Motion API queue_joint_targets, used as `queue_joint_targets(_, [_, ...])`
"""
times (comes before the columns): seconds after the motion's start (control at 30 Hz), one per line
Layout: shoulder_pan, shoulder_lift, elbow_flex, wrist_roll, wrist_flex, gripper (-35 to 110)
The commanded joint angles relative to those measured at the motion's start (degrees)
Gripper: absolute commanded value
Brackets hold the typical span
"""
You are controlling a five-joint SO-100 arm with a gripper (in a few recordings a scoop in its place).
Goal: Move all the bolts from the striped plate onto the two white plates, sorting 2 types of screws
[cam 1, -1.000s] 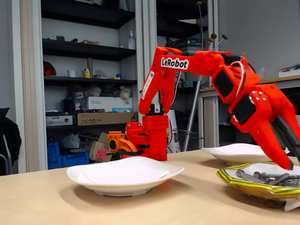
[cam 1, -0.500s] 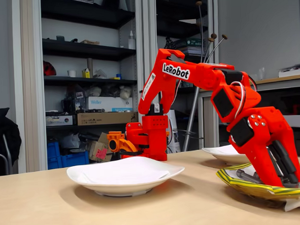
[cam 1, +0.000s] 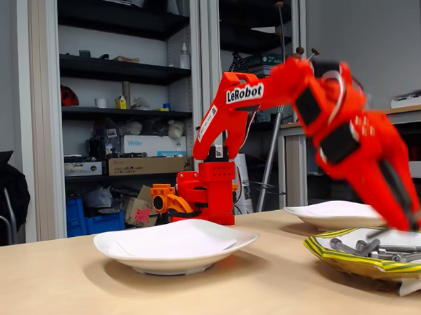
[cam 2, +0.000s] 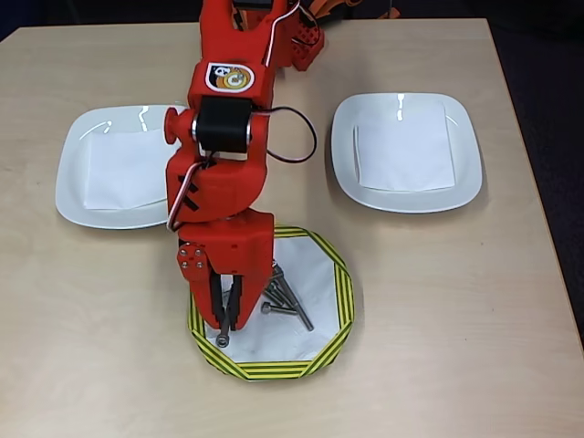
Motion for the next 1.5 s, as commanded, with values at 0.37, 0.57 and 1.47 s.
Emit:
queue_joint_targets(0.37, [0.97, 26.72, 19.78, -4.48, 15.73, 0])
queue_joint_targets(0.57, [8.61, 41.04, 45.18, -7.12, 8.88, 0])
queue_joint_targets(1.47, [29.18, 36.21, 52.65, -25.14, 4.75, 9])
